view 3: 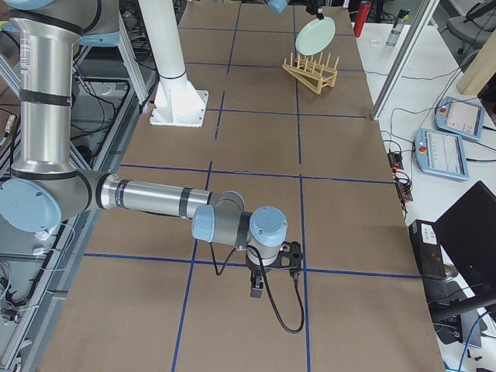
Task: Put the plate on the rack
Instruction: 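Lift the plate with the left gripper and tilt it upright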
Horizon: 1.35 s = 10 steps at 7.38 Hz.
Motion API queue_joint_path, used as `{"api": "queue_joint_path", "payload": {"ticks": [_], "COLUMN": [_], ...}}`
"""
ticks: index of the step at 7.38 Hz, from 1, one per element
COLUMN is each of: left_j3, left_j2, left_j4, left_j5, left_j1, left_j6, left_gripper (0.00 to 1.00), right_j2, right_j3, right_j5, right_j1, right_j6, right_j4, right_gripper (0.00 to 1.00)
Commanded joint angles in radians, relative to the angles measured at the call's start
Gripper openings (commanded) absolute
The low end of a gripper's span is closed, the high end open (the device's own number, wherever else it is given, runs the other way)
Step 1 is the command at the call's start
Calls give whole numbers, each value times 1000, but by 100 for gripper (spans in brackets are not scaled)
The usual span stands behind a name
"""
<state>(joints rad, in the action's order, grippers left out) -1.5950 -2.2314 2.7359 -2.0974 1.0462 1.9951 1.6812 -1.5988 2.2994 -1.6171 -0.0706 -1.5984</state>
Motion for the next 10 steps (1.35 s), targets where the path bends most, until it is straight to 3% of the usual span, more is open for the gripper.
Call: {"api": "queue_joint_path", "payload": {"ticks": [1,3,5,10], "left_j3": [119,202,266,305], "left_j2": [41,58,96,101], "left_j4": [224,299,398,398], "left_j5": [161,244,250,277], "left_j1": [12,5,2,-21], "left_j6": [89,103,102,94], "left_gripper": [0,0,0,0], "right_j2": [0,0,0,0], "right_j3": [0,0,0,0], "right_j5": [0,0,0,0], "right_j1": [-1,0,0,-1], "right_j6": [0,0,0,0], "right_j4": [0,0,0,0], "right_gripper": [100,100,100,100]}}
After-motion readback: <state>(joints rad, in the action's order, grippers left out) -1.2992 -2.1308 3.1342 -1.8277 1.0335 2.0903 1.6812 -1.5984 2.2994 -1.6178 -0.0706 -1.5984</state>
